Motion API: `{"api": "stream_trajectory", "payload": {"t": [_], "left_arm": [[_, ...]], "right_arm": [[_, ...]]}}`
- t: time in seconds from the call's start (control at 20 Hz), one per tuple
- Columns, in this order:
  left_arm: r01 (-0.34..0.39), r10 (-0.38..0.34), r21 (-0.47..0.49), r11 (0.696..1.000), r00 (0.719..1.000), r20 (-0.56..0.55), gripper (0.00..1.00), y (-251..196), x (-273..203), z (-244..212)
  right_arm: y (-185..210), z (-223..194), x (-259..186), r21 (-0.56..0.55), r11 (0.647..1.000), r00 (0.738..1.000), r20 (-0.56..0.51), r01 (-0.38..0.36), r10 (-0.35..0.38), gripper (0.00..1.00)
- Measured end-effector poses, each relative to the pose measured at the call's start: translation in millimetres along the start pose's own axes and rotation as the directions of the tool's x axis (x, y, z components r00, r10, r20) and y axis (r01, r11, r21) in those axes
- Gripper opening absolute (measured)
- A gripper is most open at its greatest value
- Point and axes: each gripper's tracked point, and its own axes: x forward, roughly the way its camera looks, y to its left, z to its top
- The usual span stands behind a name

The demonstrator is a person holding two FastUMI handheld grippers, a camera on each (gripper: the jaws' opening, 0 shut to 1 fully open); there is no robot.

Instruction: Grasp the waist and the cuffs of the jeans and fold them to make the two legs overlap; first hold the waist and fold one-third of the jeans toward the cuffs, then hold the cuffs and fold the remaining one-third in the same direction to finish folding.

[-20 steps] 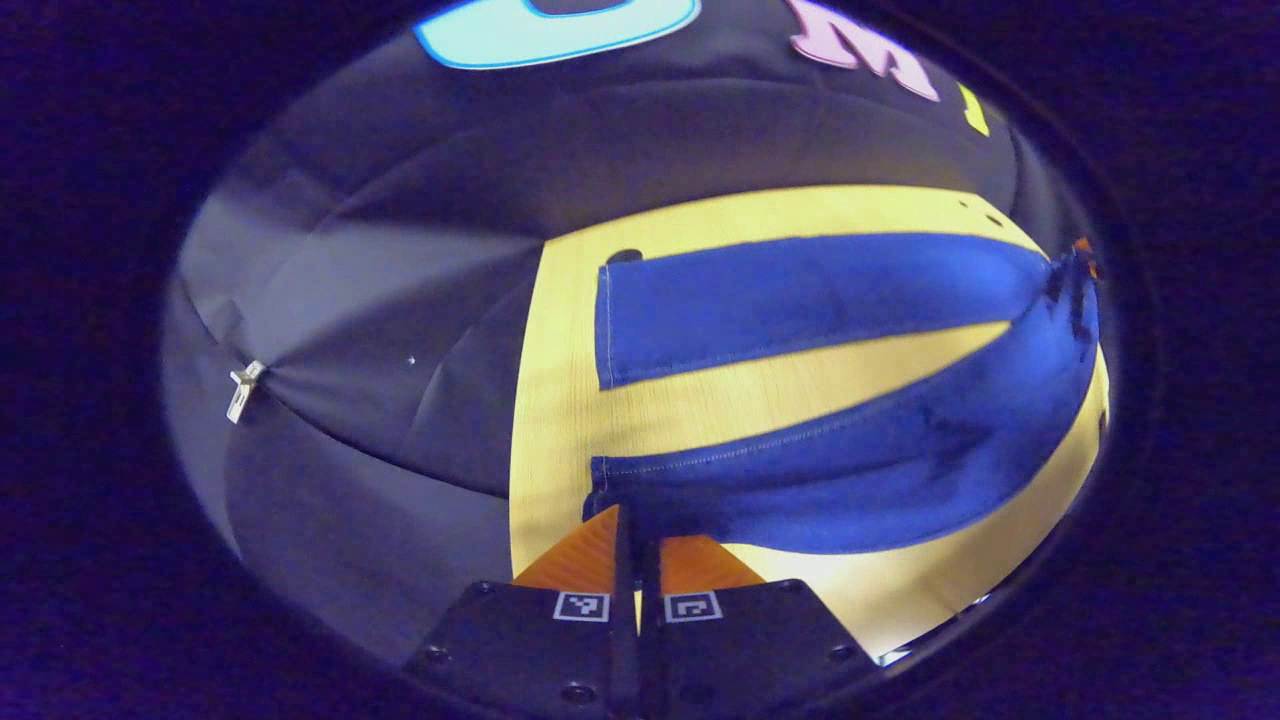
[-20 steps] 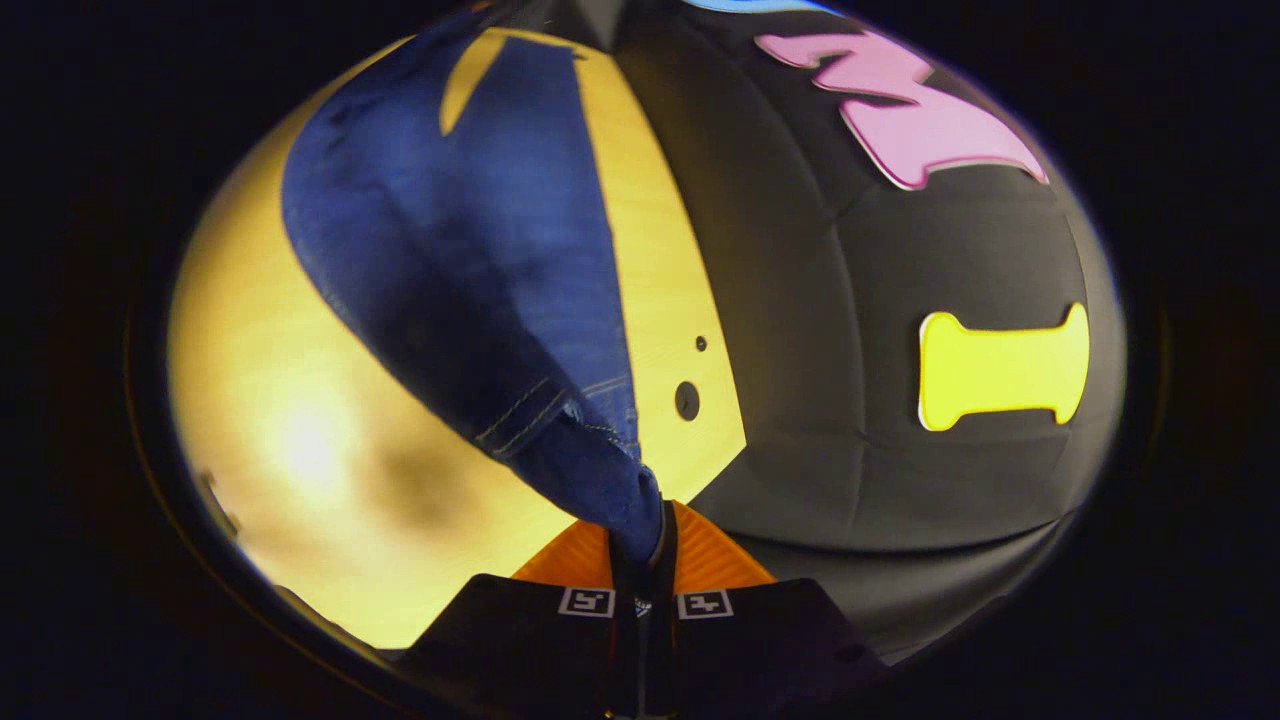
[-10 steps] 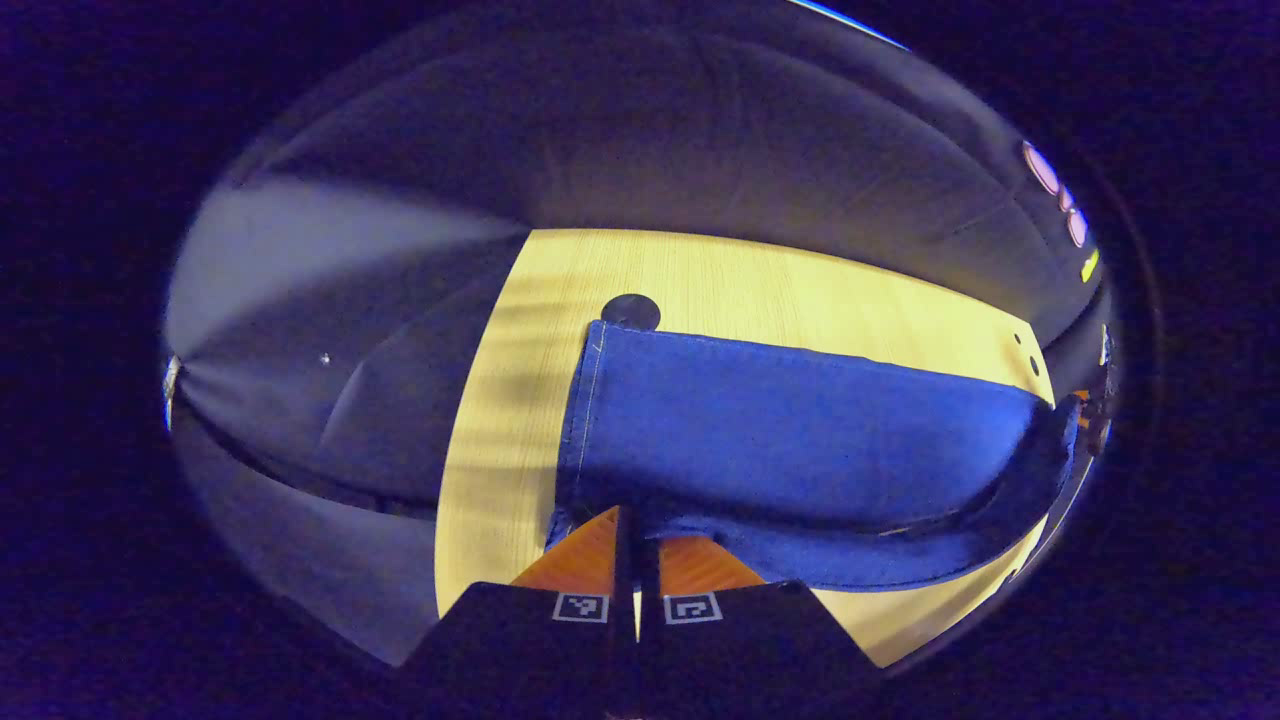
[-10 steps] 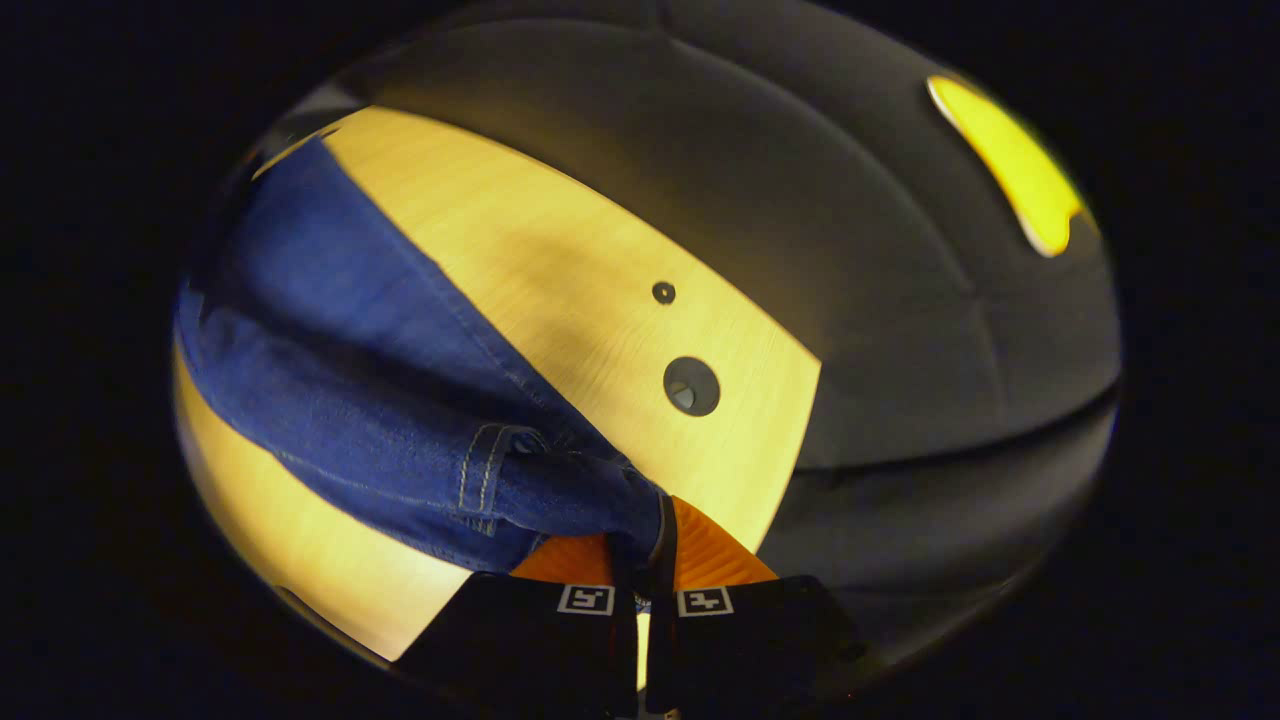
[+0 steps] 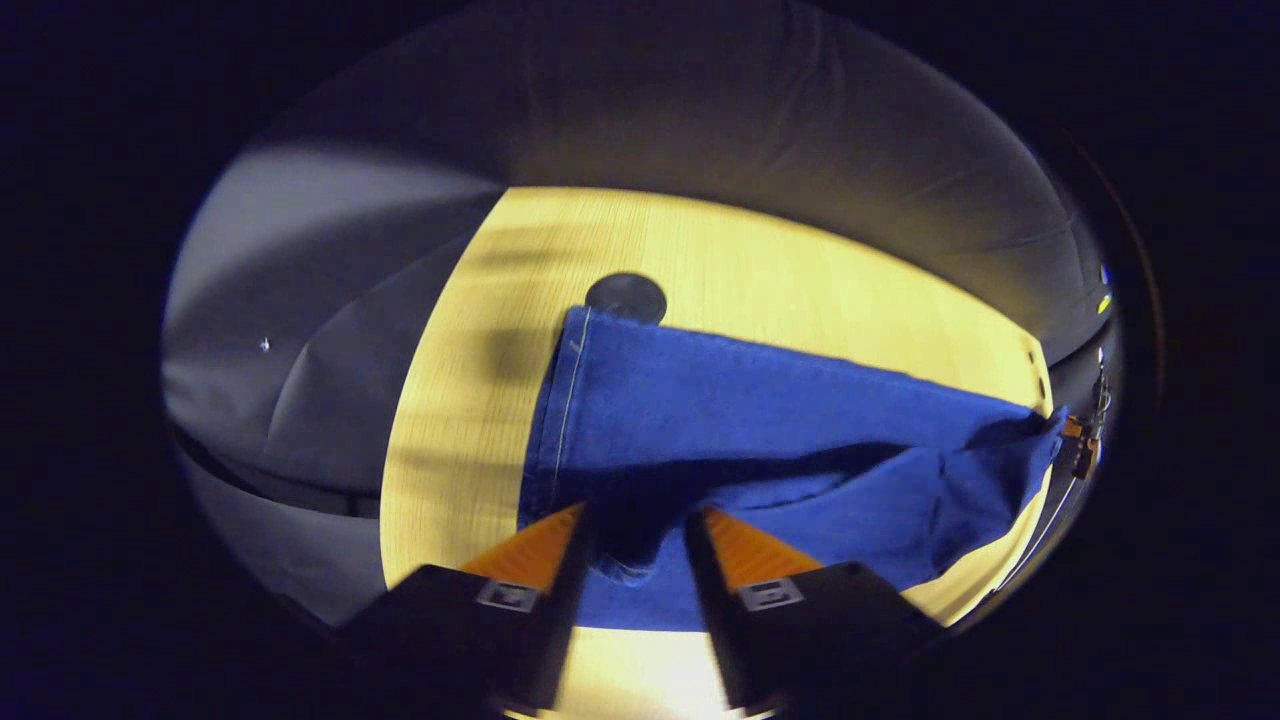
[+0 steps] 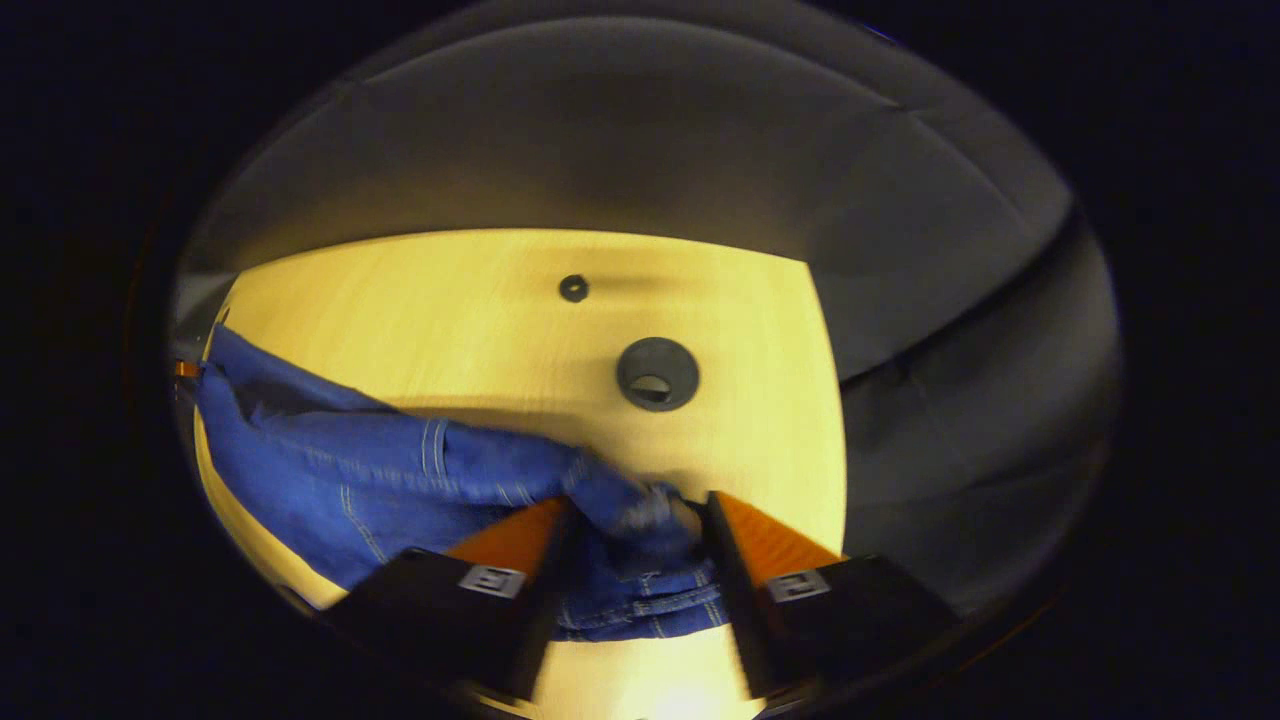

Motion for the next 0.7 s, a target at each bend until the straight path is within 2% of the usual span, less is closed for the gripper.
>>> {"api": "stream_trajectory", "payload": {"t": [0.1, 0.2, 0.25, 0.35, 0.45, 0.55, 0.6, 0.65, 0.7], "left_arm": [[-0.049, 0.045, 0.025, 0.998, 0.988, 0.145, 0.98, 5, -29, 24], [-0.088, 0.071, 0.047, 0.995, 0.955, 0.289, 0.97, 4, -71, 40], [-0.106, 0.080, 0.055, 0.993, 0.932, 0.353, 0.97, 1, -89, 44], [-0.209, 0.151, 0.079, 0.975, 0.876, 0.457, 0.97, -1, -124, 39], [-0.300, 0.181, 0.143, 0.943, 0.825, 0.535, 0.97, -15, -159, 28], [-0.299, 0.132, 0.185, 0.936, 0.788, 0.601, 0.97, -44, -176, 6], [-0.264, 0.092, 0.194, 0.945, 0.784, 0.614, 0.97, -62, -179, -9], [-0.220, 0.058, 0.209, 0.953, 0.807, 0.587, 0.98, -82, -180, -33], [-0.204, 0.045, 0.203, 0.958, 0.803, 0.595, 0.98, -99, -185, -50]], "right_arm": [[4, 3, -14, 0.138, 0.990, 0.997, 0.074, -0.040, 0.030, 0.98], [10, 2, -32, 0.266, 0.959, 0.987, 0.151, -0.097, 0.058, 0.99], [7, -1, -36, 0.296, 0.949, 0.981, 0.186, -0.106, 0.052, 0.99], [3, -8, -53, 0.328, 0.941, 0.968, 0.252, -0.083, -0.002, 0.99], [5, -19, -71, 0.358, 0.931, 0.950, 0.309, -0.073, -0.044, 0.99], [6, -31, -85, 0.398, 0.915, 0.929, 0.359, -0.068, -0.087, 0.99], [5, -36, -91, 0.427, 0.902, 0.918, 0.380, -0.064, -0.115, 0.99], [4, -44, -92, 0.462, 0.885, 0.910, 0.388, -0.057, -0.144, 0.99], [6, -50, -90, 0.496, 0.866, 0.909, 0.387, -0.063, -0.156, 0.99]]}}
